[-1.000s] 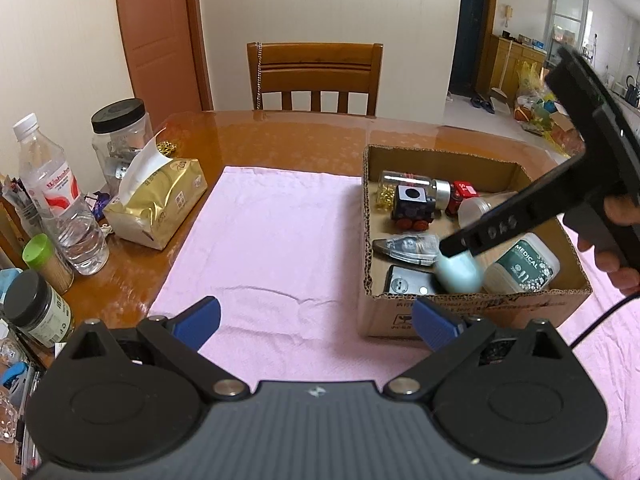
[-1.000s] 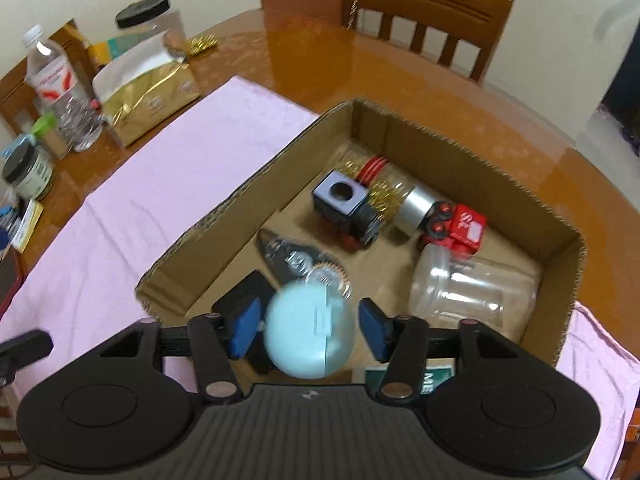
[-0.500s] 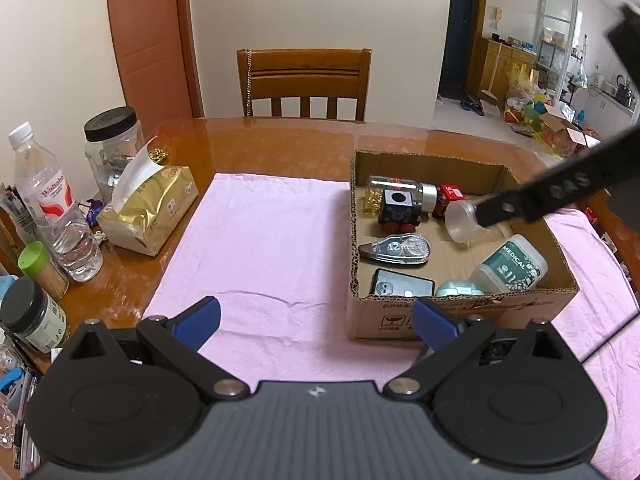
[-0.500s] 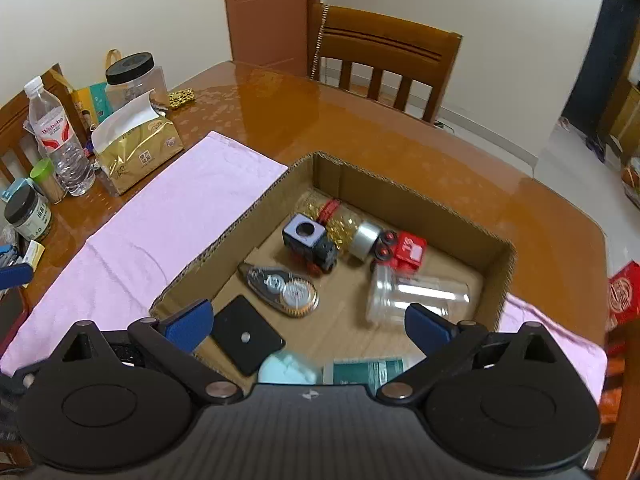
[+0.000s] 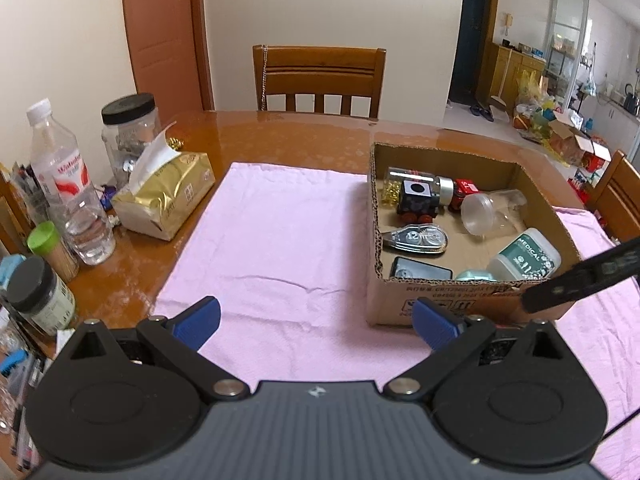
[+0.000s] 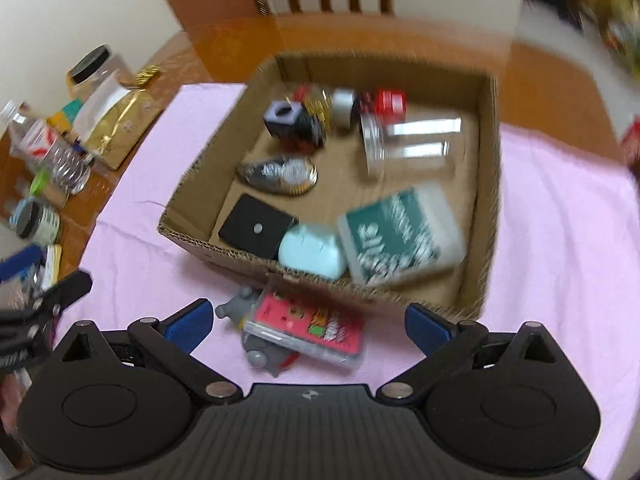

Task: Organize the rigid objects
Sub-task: 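Lower the teal case into the box and open the right gripper, then grasp the gray cat toy with the left gripper while the right moves to the pink card box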

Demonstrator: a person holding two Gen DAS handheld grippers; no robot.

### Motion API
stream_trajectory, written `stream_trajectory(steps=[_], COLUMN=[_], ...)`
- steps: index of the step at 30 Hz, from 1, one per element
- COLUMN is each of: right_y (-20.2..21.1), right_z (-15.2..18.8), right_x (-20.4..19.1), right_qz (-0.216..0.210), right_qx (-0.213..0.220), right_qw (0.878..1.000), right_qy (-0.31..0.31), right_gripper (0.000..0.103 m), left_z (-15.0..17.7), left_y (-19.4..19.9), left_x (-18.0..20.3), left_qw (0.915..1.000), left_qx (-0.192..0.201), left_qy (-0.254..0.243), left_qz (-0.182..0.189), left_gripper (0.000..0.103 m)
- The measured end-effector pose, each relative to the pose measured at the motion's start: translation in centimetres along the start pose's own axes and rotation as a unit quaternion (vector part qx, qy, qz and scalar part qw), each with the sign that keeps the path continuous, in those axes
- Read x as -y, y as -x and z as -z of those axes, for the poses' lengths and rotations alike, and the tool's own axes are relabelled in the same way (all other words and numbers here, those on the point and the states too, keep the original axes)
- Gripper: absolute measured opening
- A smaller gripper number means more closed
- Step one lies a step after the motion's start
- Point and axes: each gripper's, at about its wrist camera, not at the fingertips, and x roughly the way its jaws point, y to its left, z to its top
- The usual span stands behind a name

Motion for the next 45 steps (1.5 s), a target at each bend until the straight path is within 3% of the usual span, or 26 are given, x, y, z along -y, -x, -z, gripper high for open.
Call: stream_trajectory(steps=[5, 11, 20, 25, 35, 40, 45], right_y=[-3.5, -6.2, -5.3, -5.3, -5.3, -5.8, -5.4], right_z=[0.7, 1.3, 2.6, 3.6, 7.2, 9.6, 10.3], right_x=[0.2, 0.4, 3.8, 6.0, 5.3, 2.9, 3.2], right_qz=[0.002, 0.019, 0.034, 0.070, 0.059, 0.097, 0.086], right_qx=[-0.012, -0.026, -0.018, -0.025, -0.023, -0.006, 0.015], right_qw=[0.998, 0.997, 0.993, 0.990, 0.998, 0.989, 0.989], right_qy=[-0.065, -0.076, -0.112, -0.117, 0.000, 0.109, 0.122], right_gripper=[0.103, 0.103, 0.103, 0.103, 0.103, 0.103, 0.103], left_z=[0.4, 0.5, 0.7, 0.7, 1.4, 2.7, 3.8], left_y=[-0.3, -0.5, -1.2, -1.7, -4.0, -5.2, -6.7], left_x=[-0.1, -0.5, 0.5, 1.9, 5.1, 7.4, 9.7], left_qw=[1.0000, 0.9999, 0.9995, 0.9986, 0.9898, 0.9779, 0.9638], left_qx=[-0.008, -0.013, -0.024, -0.027, -0.053, -0.065, -0.067], left_qy=[-0.002, -0.005, -0.019, -0.036, -0.090, -0.141, -0.209], left_qz=[0.001, -0.007, 0.008, 0.028, 0.097, 0.140, 0.151], left_gripper=[0.101, 0.101, 0.102, 0.102, 0.102, 0.102, 0.102])
